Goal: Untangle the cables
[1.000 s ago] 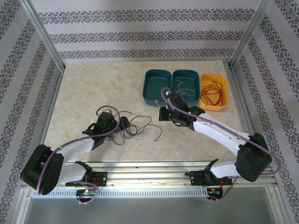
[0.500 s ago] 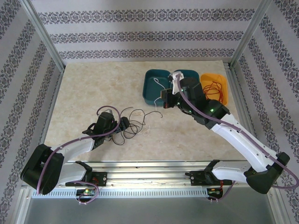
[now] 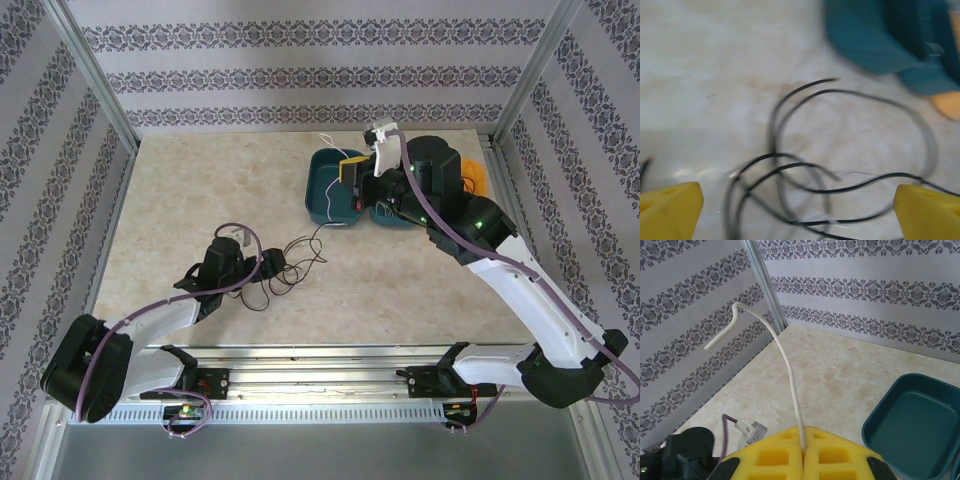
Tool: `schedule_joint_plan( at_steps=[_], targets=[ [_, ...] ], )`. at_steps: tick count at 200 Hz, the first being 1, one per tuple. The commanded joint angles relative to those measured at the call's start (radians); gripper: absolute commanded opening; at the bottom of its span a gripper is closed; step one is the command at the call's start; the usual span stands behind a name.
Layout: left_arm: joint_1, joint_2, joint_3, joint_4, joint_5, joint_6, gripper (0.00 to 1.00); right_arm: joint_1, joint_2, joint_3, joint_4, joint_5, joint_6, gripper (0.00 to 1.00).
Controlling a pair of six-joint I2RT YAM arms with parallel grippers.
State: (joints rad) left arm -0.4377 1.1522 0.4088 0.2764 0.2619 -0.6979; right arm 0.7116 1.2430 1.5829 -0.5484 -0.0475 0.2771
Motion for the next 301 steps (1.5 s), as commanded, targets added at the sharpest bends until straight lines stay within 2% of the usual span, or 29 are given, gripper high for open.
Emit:
schedule_joint_plan(
  at_steps=[1,17,48,64,94,148,156,184,200,222,301],
  targets=[
    [-0.035,-0.112,-0.021,0.252,0.143,0.182,0.91,0.012,0.021,0.034,-0.013,-0.02,-0.018,0.01],
    [-0.065,-0.205,-0.031,0.308,0.146,0.281,0.9,0.012,0.03,0.037,-0.013,-0.02,-0.013,0.01],
    [-0.12,-0.312,-0.012,0.305,0.202,0.478,0.88,0.011,0.047,0.04,-0.013,-0.03,-0.003,0.01],
    [-0.143,-0.307,0.031,0.241,0.207,0.556,0.81,0.013,0.051,0.043,-0.009,-0.033,0.002,0.01],
    [-0.208,-0.205,0.136,0.124,0.205,0.653,0.77,0.015,0.052,0.051,-0.012,-0.037,0.007,0.01],
    [-0.242,-0.002,0.247,0.121,0.168,0.682,0.72,0.026,0.05,0.064,-0.02,-0.041,0.008,0.01],
    [-0.243,0.02,0.258,0.121,0.157,0.684,0.66,0.028,0.05,0.066,-0.019,-0.043,0.008,0.01],
    [-0.245,0.056,0.257,0.181,0.145,0.658,0.29,0.032,0.049,0.077,-0.032,-0.028,-0.001,0.01],
    [-0.244,0.063,0.232,0.22,0.138,0.637,0.23,0.031,0.047,0.094,-0.047,0.002,-0.02,0.01],
    [-0.243,0.07,0.194,0.227,0.095,0.597,0.0,0.029,0.042,0.122,-0.062,0.024,-0.047,0.0],
    [-0.243,0.06,-0.004,0.288,0.019,0.49,0.0,0.023,0.038,0.297,-0.118,0.221,-0.217,0.0]
  ],
)
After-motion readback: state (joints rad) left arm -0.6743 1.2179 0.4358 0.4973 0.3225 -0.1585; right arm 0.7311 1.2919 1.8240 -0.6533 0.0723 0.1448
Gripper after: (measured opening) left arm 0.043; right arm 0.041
